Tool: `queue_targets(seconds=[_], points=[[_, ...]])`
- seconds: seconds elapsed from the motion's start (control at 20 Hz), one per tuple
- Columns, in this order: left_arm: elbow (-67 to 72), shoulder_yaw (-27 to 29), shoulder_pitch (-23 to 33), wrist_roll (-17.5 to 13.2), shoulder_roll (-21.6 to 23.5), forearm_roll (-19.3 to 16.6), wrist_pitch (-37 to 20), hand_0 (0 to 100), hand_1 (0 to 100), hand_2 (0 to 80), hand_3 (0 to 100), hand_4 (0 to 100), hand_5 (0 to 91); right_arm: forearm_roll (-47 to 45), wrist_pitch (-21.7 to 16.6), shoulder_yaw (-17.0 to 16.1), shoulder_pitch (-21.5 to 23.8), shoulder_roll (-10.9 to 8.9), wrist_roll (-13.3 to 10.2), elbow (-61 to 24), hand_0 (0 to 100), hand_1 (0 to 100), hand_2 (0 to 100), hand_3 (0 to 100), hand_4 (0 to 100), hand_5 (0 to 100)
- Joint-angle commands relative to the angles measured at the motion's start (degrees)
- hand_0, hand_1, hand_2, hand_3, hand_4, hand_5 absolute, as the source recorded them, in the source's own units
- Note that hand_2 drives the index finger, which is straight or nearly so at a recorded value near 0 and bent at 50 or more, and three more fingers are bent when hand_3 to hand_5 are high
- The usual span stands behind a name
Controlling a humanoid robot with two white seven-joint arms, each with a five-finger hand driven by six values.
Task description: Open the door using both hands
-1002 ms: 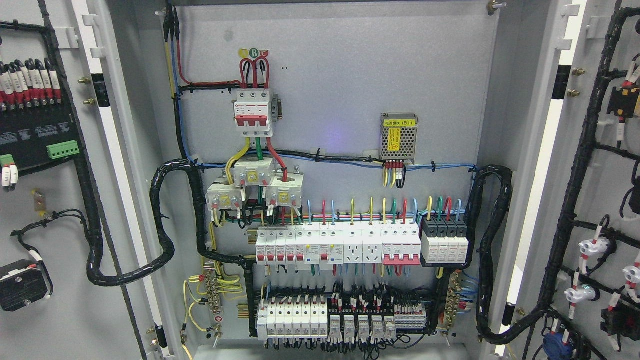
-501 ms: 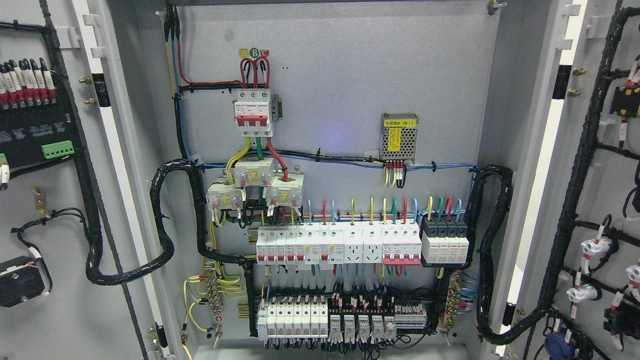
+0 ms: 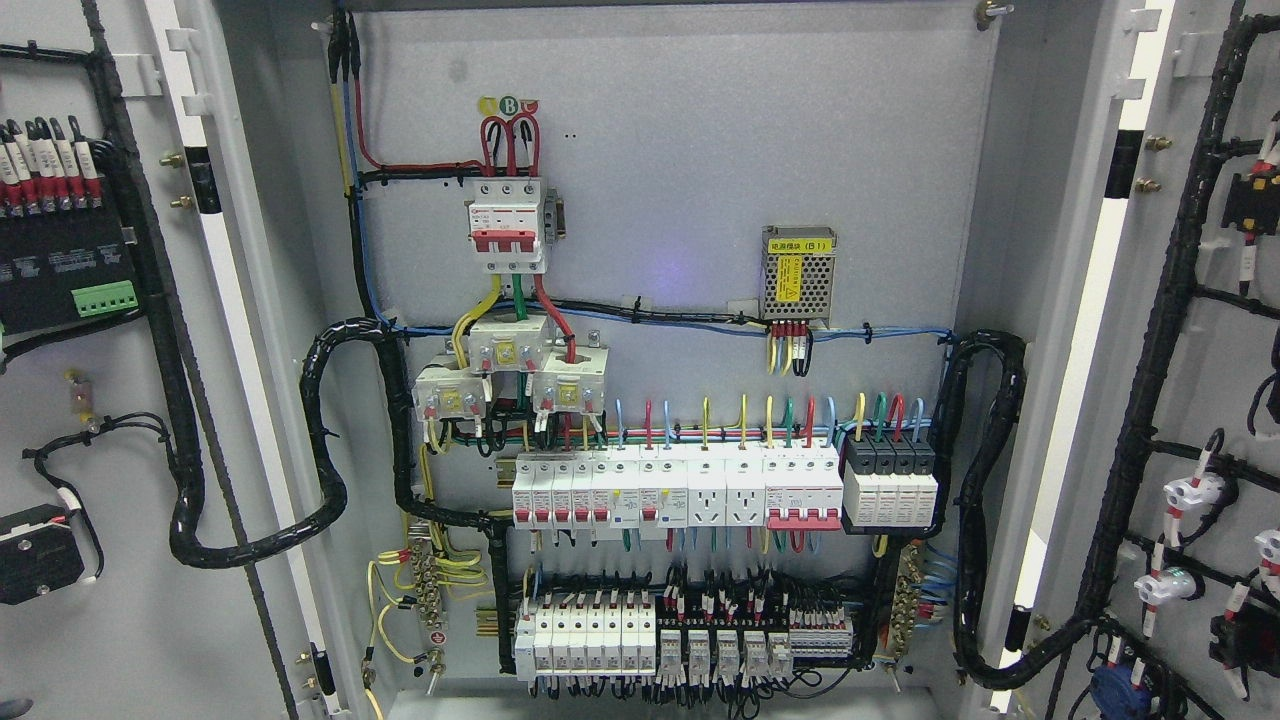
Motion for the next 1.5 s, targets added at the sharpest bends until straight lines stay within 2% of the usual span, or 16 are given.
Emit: queue_targets(seconds=[0.0, 0.1, 0.45, 1.05, 1.45], points=[[2.6, -0.2, -2.1, 0.1, 0.1, -0.1, 0.6, 0, 0, 0.0, 0, 4, 0.0, -0.6, 0.1, -0.2, -0.4, -1.72, 1.3, 1.0, 0, 0, 0, 0, 0, 0], [2.6, -0.2, -2.5, 0.1, 0.1, -0.1, 1.4, 0, 0, 0.0, 0, 4, 0.0, -0.7, 0.2, -0.1, -0.7, -1.72, 2.4, 1.7, 0, 0, 0, 0, 0, 0], [2.5, -0.4, -2.7, 0.1, 0.1, 0.0, 1.4, 0, 0, 0.0, 0, 4, 0.0, -3.9, 0.6, -0.2, -2.1, -2.78, 3.5, 4.1, 0, 0, 0, 0, 0, 0], [0.7, -0.9, -1.6, 0.1, 0.8, 0.4, 0.8, 0, 0, 0.0, 0, 4, 0.0, -5.3, 0.6, -0.3, -2.4, -2.86, 3.7, 5.9, 0, 0, 0, 0, 0, 0], [-2.2, -1.4, 0.5, 0.1, 2.5, 2.4, 0.7, 0, 0, 0.0, 0, 4, 0.0, -5.3, 0.5, 0.3, -2.3, -2.86, 3.7, 3.0, 0, 0, 0, 0, 0, 0]])
